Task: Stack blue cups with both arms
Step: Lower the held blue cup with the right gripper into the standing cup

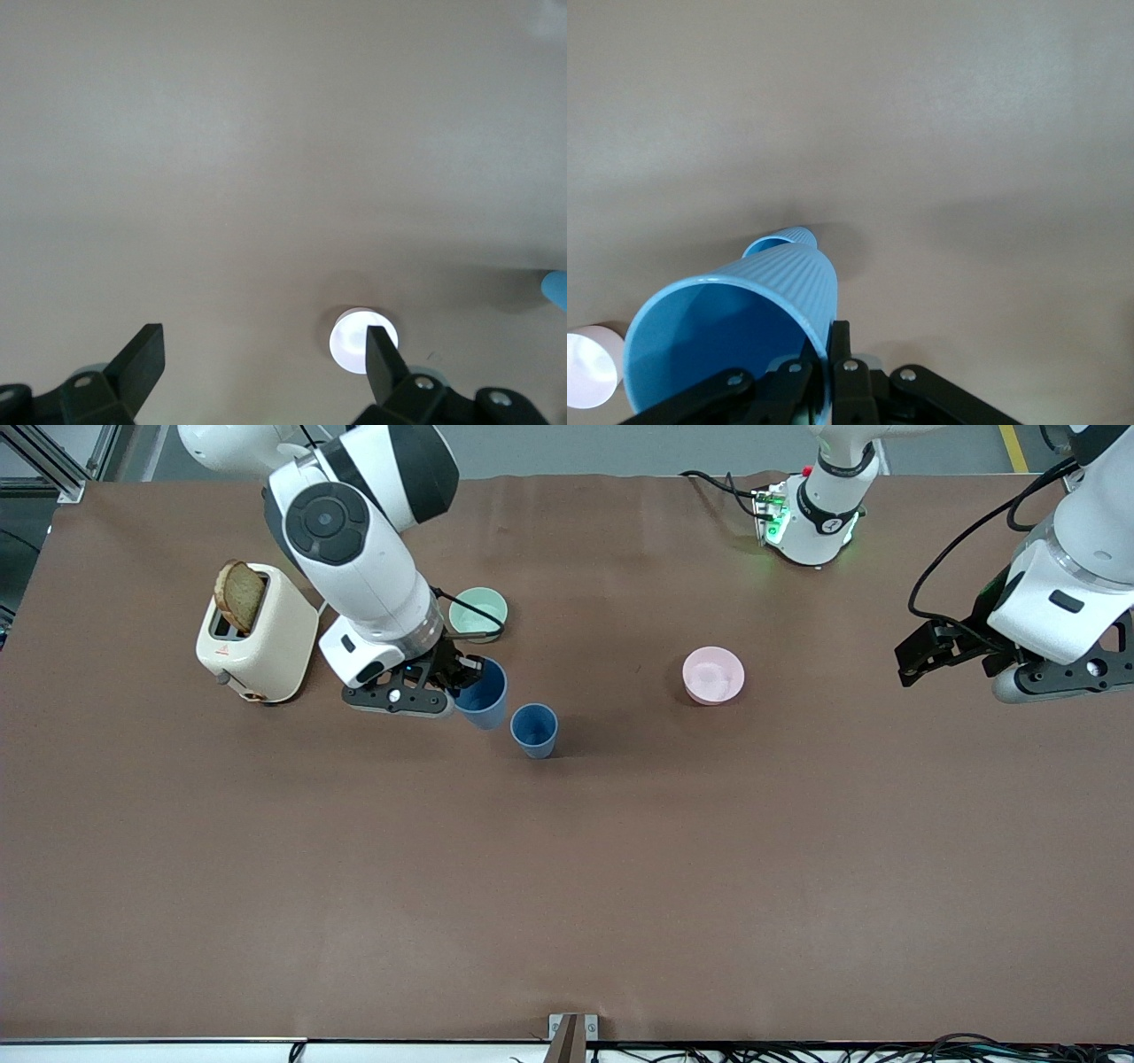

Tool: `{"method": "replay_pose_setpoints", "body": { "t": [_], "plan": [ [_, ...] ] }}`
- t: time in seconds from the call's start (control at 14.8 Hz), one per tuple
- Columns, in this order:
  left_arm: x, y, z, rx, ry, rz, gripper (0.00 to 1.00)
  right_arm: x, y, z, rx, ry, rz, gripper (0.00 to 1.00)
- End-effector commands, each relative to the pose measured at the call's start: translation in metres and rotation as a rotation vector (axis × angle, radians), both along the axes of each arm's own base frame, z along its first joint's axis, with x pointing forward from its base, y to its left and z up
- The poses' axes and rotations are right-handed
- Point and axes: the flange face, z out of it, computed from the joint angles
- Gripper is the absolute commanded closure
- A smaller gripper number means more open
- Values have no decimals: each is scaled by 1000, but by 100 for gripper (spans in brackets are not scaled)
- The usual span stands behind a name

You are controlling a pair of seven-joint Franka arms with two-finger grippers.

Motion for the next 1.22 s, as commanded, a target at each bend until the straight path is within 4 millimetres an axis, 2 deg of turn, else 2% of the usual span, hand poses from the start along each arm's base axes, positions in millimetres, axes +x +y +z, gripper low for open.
{"method": "replay_pose_setpoints", "body": {
  "t": [0.0,0.07,0.2,0.34,0.61,0.81,1.01,1.15],
  "plan": [
    [-13,9,-3,15,22,-66,0,0,1,-26,-16,16,-21,96],
    [-17,14,-2,18,26,-79,0,-2,0,-40,-29,33,-22,96],
    [-26,39,-4,-24,42,-95,0,-3,-4,-61,-28,34,-32,96],
    [-33,58,-4,-32,47,-120,0,-9,9,-65,13,38,-35,96],
    [-45,53,-3,-27,52,-135,0,-17,38,-86,36,26,-13,95],
    [-43,54,-6,-29,57,-134,0,-17,49,-104,32,6,-5,92],
    [-45,54,-3,-28,57,-135,0,-17,51,-121,10,21,-1,92],
    [-45,51,-3,-30,55,-140,0,-19,55,-126,8,19,4,90]
  ]
}}
